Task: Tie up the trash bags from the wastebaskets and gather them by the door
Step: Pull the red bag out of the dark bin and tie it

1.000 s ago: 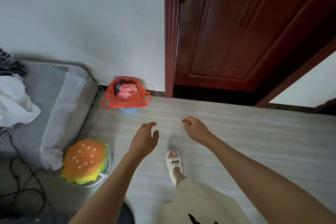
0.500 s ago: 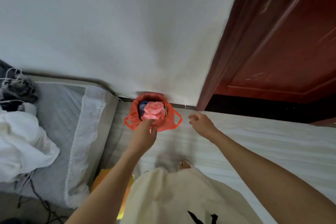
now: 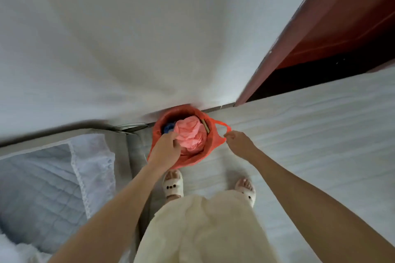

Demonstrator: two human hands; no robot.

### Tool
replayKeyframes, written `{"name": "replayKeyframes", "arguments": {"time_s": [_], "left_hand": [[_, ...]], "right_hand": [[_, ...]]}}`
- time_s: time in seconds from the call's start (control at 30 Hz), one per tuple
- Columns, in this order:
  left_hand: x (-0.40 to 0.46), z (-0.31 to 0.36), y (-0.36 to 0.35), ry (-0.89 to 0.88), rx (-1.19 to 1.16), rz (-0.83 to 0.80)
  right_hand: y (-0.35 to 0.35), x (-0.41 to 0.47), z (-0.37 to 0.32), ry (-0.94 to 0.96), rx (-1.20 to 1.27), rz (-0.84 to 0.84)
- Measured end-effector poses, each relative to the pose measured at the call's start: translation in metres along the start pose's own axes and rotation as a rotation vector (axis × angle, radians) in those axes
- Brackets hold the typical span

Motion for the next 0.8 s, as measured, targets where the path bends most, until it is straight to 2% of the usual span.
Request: {"name": "replayKeyframes", "arguments": {"time_s": [0.1,0.27,0.4,0.57,0.73,0.8], "left_hand": [[0.039,-0.049,0.000,-0.002,0.013,0.038],[0.137,-0.118,-0.020,-0.182,0.250,0.121],[0.211,-0.153,-0.043,-0.263,0.381,0.278],[0.257,-0.199,-0.053,-0.118,0.282,0.454],[0.257,-0.205,-0.047,-0.225,0.211,0.621],[0.247,-0.200,-0.047,-0.260,0.150,0.656]], "right_hand": [[-0.033,0.044,0.003,-0.009,-0.064,0.087],[-0.067,0.154,0.014,0.040,-0.154,0.362],[-0.097,0.241,0.013,0.156,-0.241,0.507],[-0.112,0.298,0.012,0.202,-0.113,0.540],[-0.117,0.289,0.022,0.207,-0.010,0.780],[-0.120,0.280,0.025,0.243,0.066,0.777]]}}
Point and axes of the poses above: each hand's wrist, its own x-axis towards the middle knuckle, its own y-axis out of the back of the hand, z = x × y, the point moved 8 cm from there along x, towards the middle knuckle, and after that the axes turned 11 degrees about -x, right-handed, at the moved point
